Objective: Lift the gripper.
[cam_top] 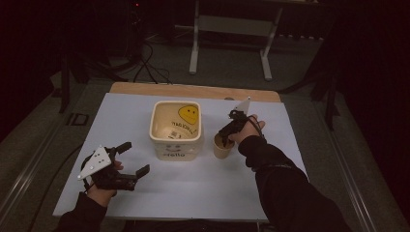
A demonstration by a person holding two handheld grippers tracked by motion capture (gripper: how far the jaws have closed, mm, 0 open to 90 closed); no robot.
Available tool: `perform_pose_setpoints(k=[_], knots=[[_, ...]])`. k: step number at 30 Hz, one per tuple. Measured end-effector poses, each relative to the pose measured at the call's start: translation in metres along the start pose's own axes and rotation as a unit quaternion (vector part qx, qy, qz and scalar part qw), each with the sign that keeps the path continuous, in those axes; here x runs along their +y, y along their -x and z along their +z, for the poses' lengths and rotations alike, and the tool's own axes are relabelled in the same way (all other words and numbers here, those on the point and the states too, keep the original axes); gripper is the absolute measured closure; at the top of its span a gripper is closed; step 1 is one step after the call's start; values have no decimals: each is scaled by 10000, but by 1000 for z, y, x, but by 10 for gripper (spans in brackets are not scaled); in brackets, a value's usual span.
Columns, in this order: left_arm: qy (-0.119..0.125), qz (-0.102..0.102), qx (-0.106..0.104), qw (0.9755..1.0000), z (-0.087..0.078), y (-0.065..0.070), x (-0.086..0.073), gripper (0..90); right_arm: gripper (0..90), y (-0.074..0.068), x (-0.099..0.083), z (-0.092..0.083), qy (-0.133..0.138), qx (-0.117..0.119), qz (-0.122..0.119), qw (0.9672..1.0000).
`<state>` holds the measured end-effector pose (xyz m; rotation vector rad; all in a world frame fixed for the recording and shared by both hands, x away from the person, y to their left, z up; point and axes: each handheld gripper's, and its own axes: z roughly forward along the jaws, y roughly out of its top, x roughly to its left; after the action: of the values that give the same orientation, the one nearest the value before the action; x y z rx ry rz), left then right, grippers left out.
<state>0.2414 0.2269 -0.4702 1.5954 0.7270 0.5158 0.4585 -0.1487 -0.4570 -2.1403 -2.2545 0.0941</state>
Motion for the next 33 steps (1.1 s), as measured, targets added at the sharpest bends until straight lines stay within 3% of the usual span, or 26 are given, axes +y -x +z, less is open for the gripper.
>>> perform_pose_setpoints(k=[23,30,33], knots=[[0,9,14,10000,-1,0,0,7,90,-3,0,-7,-169,75,-203,9996],[-20,3,10,10000,0,0,0,7,90,1,0,-26,-127,153,-216,9996],[-19,6,3,10000,0,0,0,7,90,2,1,-39,-61,78,-288,9995]])
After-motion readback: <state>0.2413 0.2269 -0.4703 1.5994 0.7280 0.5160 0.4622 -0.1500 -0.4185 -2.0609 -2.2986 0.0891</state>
